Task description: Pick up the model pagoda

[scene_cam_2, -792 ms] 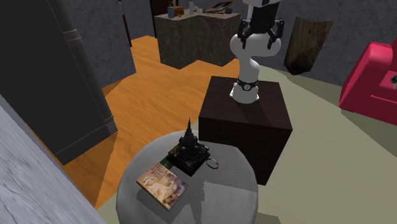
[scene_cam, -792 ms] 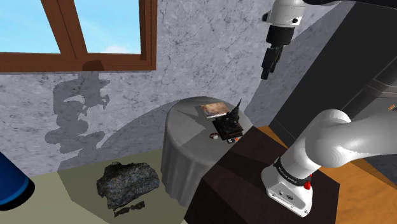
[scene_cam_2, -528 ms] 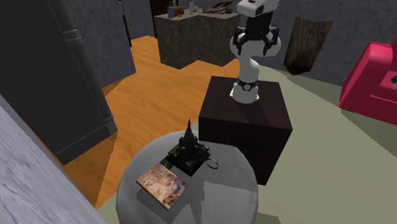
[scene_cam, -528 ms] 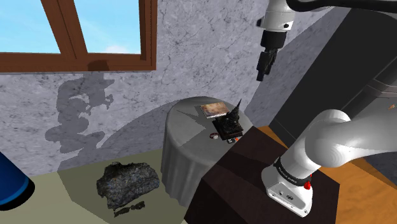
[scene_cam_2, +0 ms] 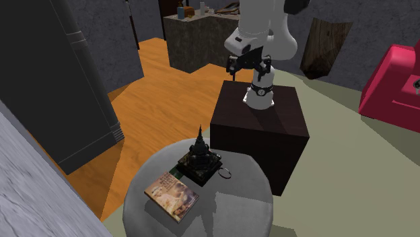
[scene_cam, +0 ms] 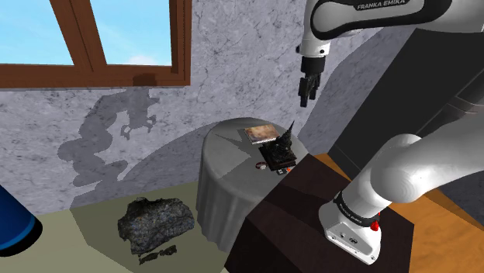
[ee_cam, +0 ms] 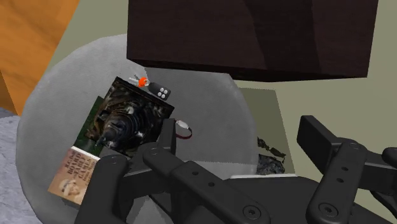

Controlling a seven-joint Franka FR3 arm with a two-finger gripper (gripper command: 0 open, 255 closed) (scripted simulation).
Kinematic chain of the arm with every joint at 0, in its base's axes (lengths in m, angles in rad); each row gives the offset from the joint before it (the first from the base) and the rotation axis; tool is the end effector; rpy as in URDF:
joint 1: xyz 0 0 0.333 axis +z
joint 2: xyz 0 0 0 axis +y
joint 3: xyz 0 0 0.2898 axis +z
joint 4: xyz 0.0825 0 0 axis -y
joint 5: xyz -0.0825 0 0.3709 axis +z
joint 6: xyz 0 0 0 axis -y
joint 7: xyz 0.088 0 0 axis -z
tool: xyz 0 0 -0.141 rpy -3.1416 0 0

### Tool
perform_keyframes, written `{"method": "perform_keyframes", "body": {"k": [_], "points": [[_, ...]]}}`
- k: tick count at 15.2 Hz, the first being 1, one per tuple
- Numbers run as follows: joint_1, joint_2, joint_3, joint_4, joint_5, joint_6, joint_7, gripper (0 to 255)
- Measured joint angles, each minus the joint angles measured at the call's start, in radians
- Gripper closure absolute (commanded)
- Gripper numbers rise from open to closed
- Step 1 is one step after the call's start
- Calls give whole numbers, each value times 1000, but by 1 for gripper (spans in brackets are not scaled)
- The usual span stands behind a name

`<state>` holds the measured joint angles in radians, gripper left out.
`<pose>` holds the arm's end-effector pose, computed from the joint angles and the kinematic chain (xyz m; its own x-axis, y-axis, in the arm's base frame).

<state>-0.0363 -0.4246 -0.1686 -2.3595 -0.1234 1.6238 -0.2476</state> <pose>0.3622 -0.0924 0.4125 0.9453 0.0948 -0.3121 0.0894 -0.9955 -0.0315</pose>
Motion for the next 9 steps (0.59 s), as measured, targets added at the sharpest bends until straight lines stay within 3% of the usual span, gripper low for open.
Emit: {"method": "perform_keyframes", "body": {"k": [9], "points": [[-43, 344, -85, 83, -31, 156, -91, 0]]}}
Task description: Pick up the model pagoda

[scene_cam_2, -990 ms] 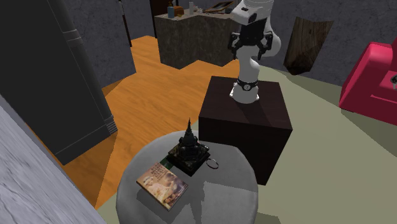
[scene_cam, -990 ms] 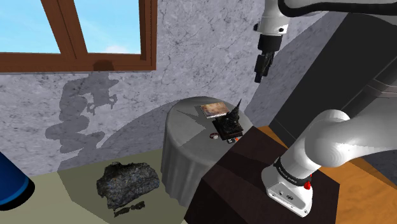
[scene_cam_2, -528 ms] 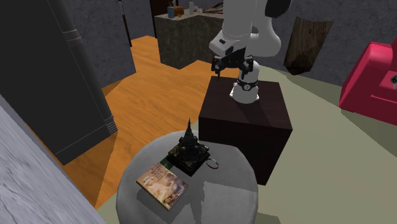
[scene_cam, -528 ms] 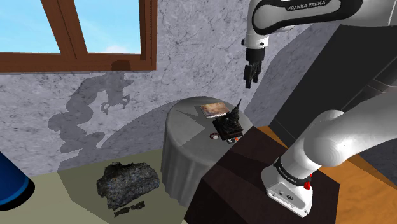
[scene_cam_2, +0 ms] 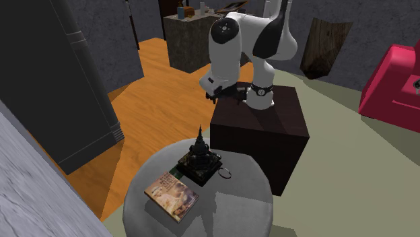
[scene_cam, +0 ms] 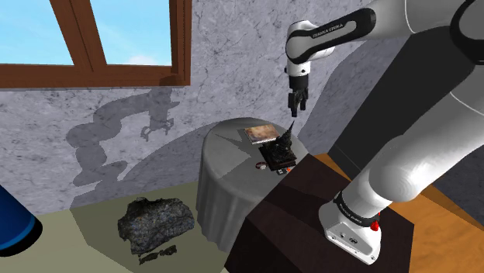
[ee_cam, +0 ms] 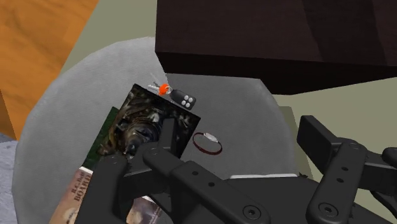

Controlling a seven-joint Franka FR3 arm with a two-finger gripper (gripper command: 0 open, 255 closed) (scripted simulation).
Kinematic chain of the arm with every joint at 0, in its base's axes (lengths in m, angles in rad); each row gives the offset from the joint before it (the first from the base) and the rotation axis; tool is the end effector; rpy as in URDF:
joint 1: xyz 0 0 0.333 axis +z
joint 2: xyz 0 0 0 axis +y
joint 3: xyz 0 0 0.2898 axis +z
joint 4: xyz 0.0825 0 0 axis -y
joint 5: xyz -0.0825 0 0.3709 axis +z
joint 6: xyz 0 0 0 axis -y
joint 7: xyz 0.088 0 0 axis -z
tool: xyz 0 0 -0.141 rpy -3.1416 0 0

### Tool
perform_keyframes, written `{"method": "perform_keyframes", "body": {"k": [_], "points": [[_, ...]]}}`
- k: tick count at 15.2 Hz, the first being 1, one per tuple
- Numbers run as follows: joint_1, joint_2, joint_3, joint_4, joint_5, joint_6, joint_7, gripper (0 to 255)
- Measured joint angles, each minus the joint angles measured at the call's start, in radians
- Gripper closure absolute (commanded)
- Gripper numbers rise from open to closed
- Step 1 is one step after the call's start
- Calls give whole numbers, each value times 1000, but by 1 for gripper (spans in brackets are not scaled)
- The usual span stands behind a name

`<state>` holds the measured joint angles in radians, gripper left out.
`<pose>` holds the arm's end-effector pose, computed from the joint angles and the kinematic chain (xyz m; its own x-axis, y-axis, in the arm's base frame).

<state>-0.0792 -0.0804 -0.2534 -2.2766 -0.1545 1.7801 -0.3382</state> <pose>0.4028 -0.1578 0.3134 0.9046 0.0760 -0.4194 0.0668 -0.9971 -0.0366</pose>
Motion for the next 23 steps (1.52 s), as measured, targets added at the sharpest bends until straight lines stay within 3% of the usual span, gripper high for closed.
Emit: {"method": "perform_keyframes", "body": {"k": [14, 22, 23], "points": [[-103, 567, -50, 317, 26, 88, -124, 0], [-122, 670, -41, 347, 41, 152, -127, 0], [-122, 675, -40, 348, 42, 155, -127, 255]]}}
